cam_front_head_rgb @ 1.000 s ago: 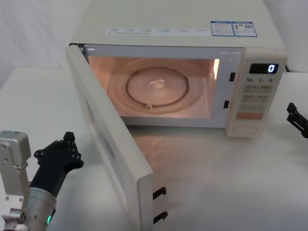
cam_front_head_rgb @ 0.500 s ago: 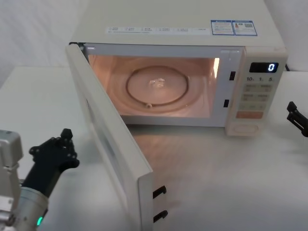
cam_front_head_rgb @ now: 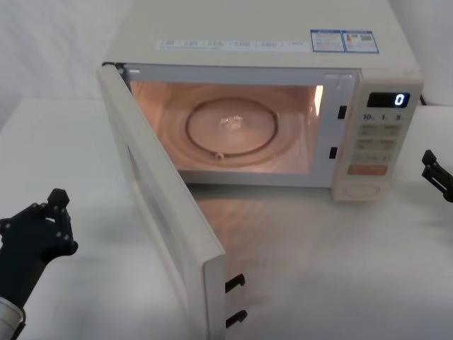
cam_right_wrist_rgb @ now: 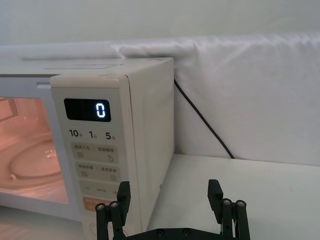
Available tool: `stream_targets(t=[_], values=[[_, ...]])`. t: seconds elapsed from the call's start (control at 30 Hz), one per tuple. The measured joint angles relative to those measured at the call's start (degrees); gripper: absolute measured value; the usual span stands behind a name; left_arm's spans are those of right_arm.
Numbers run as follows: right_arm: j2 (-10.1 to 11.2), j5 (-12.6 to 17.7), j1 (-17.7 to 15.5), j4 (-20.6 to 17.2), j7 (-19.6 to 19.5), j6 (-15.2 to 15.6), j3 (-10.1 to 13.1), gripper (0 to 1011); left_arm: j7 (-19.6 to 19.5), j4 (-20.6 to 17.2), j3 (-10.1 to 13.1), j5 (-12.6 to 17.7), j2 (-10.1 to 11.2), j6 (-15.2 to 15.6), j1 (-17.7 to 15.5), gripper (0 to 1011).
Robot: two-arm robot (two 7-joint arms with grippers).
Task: Press the button to open the microwave door with one hand; close the microwave door with the other hand.
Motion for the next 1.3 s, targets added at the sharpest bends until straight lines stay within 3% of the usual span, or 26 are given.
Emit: stream_targets(t=[0.23,0.37,0.4,0.57,0.77,1.0,1.3], values=[[0.0,0.0,0.0,0.0,0.0,0.0,0.0,1002,-4.3,-5.1,-0.6,-2.1,2.4,1.3,2.8,0],[0.0,0.0,0.0,0.0,0.0,0.0,0.0,1002,-8.4,-7.4,-0.2,-3.5,5.9,1.2,4.0,0],[0.0,0.0,0.0,0.0,0.0,0.0,0.0,1002,-8.4,-7.4,-0.2,-3.5,5.9,1.2,4.0,0],[0.0,0.0,0.0,0.0,0.0,0.0,0.0,1002,-13.8,-9.0,0.1,-6.1,10.5,1.0,4.9,0],[0.0,0.0,0.0,0.0,0.0,0.0,0.0,1002,-16.9,-9.3,0.9,-8.6,13.0,1.1,4.6,0],[0.0,0.0,0.0,0.0,0.0,0.0,0.0,1002,-19.3,-7.7,4.9,-10.3,15.7,2.2,0.3,0],[0.0,0.0,0.0,0.0,0.0,0.0,0.0,1002,-21.0,-2.8,13.4,-10.5,16.5,3.6,-10.4,0]])
